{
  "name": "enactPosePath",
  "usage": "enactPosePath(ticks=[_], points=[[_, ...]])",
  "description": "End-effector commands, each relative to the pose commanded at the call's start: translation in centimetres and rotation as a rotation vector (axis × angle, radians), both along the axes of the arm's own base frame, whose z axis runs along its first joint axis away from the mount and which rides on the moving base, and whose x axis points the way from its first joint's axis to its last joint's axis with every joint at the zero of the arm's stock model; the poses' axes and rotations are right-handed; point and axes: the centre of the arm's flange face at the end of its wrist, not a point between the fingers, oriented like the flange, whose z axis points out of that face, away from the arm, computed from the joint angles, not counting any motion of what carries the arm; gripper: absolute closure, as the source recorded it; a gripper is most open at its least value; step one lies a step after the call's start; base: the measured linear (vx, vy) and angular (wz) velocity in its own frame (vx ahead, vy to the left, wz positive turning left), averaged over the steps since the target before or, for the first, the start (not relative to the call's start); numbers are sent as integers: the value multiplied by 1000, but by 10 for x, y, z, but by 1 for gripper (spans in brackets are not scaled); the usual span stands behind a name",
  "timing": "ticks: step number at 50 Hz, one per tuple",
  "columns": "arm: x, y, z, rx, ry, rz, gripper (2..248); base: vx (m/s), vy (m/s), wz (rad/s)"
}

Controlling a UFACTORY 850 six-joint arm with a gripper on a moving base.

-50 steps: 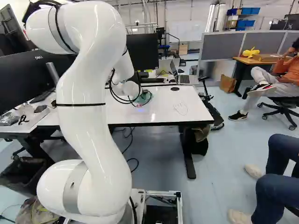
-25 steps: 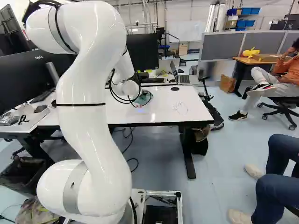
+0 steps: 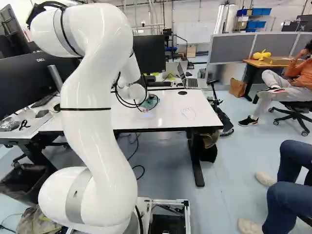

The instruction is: Clean the table with the green towel

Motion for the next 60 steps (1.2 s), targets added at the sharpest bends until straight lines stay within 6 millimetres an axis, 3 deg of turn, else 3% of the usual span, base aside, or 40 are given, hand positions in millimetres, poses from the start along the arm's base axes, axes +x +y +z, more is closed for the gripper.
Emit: enactPosePath(ticks=[14,23,40,60], points=[[22,-10,-3,0,-17,-15,207,0,0,0],[22,-23,-3,0,-17,-36,207,0,0,0],[0,-42,0,0,0,-69,207,0,0,0],[-30,-28,3,0,21,-47,207,0,0,0]])
